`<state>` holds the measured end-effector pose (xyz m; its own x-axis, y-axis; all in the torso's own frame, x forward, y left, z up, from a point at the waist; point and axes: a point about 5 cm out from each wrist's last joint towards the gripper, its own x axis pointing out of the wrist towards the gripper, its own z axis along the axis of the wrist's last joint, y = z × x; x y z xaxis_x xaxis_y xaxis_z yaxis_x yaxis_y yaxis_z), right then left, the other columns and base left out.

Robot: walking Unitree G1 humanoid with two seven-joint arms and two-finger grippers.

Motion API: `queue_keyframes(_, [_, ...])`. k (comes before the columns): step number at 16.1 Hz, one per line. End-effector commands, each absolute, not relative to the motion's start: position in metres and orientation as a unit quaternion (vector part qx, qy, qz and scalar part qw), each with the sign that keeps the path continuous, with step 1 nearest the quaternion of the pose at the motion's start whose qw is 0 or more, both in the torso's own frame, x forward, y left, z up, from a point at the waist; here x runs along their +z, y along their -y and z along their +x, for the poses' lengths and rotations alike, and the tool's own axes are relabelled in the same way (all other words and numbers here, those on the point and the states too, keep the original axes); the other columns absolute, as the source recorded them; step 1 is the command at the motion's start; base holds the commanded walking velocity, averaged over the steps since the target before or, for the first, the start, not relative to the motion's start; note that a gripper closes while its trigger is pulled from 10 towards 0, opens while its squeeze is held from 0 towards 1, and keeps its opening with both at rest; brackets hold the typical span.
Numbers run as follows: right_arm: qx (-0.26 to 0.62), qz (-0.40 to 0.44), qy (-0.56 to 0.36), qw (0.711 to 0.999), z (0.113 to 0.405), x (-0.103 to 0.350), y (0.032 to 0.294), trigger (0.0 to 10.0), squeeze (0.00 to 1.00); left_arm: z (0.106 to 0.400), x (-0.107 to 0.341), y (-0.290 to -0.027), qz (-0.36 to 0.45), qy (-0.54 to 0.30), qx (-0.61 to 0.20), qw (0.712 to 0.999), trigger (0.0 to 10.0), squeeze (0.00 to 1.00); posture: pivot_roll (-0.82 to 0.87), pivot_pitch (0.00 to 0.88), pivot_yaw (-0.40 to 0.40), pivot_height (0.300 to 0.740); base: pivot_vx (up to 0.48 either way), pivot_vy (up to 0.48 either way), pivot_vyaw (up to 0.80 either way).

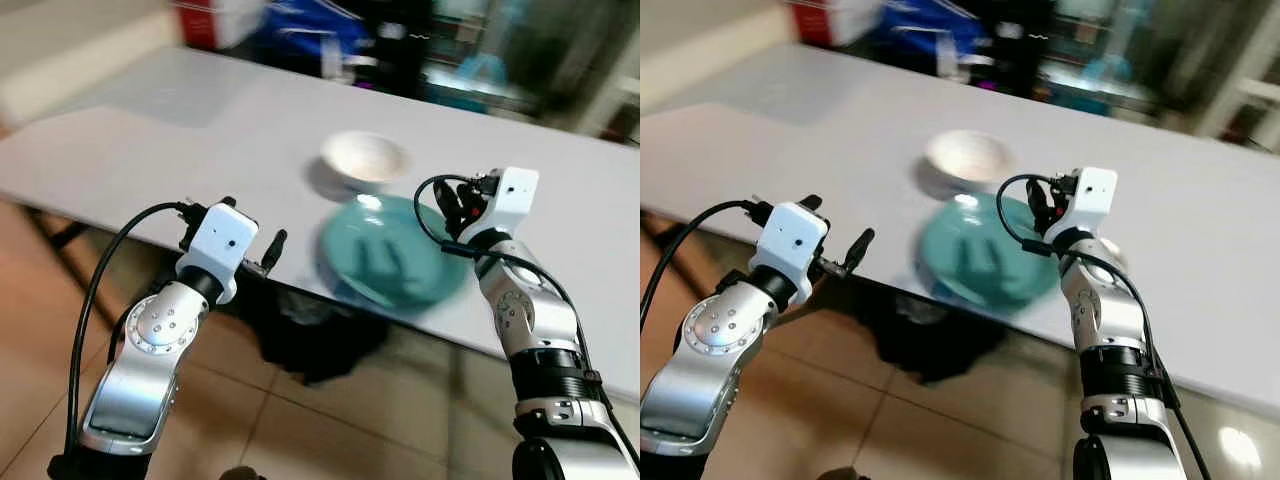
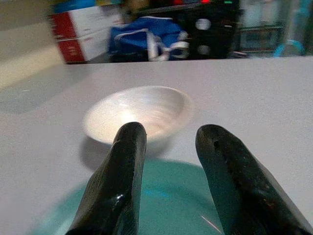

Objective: Setting the table

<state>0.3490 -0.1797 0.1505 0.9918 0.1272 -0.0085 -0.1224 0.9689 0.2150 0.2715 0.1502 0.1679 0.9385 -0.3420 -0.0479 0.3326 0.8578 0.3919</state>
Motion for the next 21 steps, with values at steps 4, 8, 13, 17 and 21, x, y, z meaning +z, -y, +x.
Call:
queue_keyframes(4, [0.046,0.143,0.003,0.989,0.349,0.16,0.183,10.0,0.0,0.275,0.169,-0.154,0.204,0.013,-0.161,0.966,10.0,0.0,0.02,0.0,-0.056,0.74,0.393,0.0,0.35])
queue_keyframes(8, [0.025,0.152,0.014,0.988,0.349,0.164,0.19,10.0,1.0,0.275,0.169,-0.154,0.204,0.012,-0.161,0.966,10.0,0.0,0.02,0.0,-0.057,0.74,0.39,0.0,0.0])
queue_keyframes(13, [0.021,0.123,-0.013,0.992,0.353,0.166,0.198,10.0,1.0,0.272,0.171,-0.153,0.192,0.023,-0.184,0.964,10.0,0.0,0.02,0.0,-0.058,0.74,0.149,0.0,0.0])
queue_keyframes(17, [0.013,0.123,-0.062,0.99,0.366,0.165,0.2,10.0,1.0,0.268,0.172,-0.16,0.194,0.022,-0.197,0.961,10.0,0.0,0.02,0.0,-0.061,0.74,0.0,0.0,0.0])
queue_keyframes(21, [-0.001,0.143,-0.13,0.981,0.382,0.163,0.199,10.0,1.0,0.257,0.166,-0.155,0.183,-0.006,-0.262,0.947,10.0,0.0,0.03,0.0,-0.068,0.74,0.0,0.0,0.0])
